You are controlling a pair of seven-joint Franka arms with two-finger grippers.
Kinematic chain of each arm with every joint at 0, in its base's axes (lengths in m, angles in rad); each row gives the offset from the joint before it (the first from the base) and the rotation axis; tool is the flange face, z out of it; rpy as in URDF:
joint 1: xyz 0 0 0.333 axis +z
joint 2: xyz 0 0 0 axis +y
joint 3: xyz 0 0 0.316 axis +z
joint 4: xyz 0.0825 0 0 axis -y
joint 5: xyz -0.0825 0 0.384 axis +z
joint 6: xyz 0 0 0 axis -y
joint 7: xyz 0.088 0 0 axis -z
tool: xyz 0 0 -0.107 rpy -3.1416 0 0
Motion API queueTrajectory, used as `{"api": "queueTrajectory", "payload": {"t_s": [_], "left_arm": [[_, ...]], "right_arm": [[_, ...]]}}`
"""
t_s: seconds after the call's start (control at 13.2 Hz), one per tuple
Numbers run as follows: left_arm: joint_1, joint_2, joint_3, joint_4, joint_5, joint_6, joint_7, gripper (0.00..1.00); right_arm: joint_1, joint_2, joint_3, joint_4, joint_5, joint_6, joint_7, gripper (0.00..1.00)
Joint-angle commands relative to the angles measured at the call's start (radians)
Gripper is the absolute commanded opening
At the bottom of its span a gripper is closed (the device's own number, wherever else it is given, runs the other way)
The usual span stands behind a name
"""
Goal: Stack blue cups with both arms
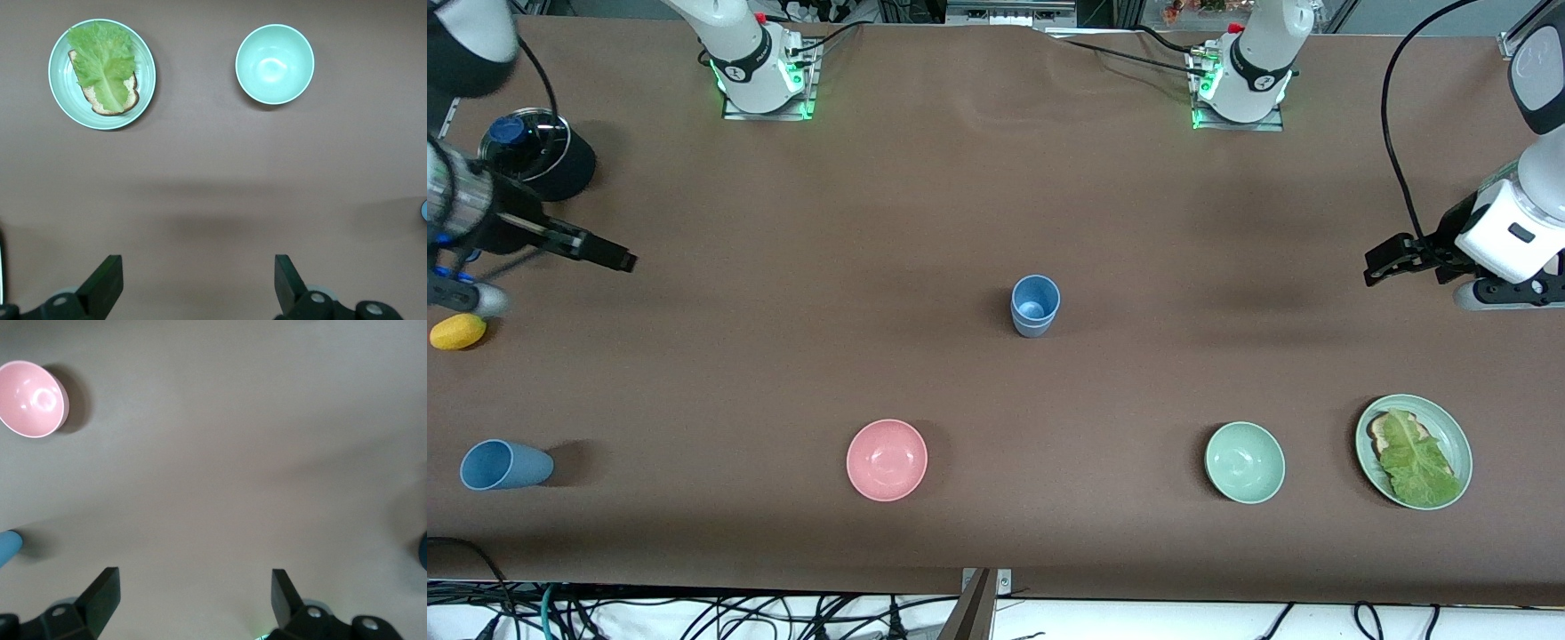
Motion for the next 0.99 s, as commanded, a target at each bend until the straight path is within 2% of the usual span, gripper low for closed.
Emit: {"api": "queueTrajectory", "payload": {"t_s": [0.0,0.15,0.38,0.53,0.91], "left_arm": [[0.0,0.013,0.0,0.025,-0.009,-0.01,0.011,1.0],[0.0,0.013,0.0,0.025,-0.009,-0.01,0.011,1.0],[0.0,0.012,0.0,0.025,-0.009,-0.01,0.011,1.0],[0.0,0.013,0.0,0.025,-0.009,-0.01,0.011,1.0],[-0.001,0.013,0.0,0.025,-0.009,-0.01,0.011,1.0]], "right_arm": [[-0.036,-0.109,0.033,-0.117,-0.042,0.007,-0.015,1.0],[-0.038,-0.106,0.042,-0.117,-0.061,0.003,-0.03,1.0],[-0.039,-0.104,0.094,-0.117,-0.12,0.002,-0.157,1.0],[-0.047,-0.106,0.094,-0.119,-0.122,0.002,-0.242,1.0],[-0.055,-0.11,0.094,-0.117,-0.111,-0.021,-0.254,1.0]]}}
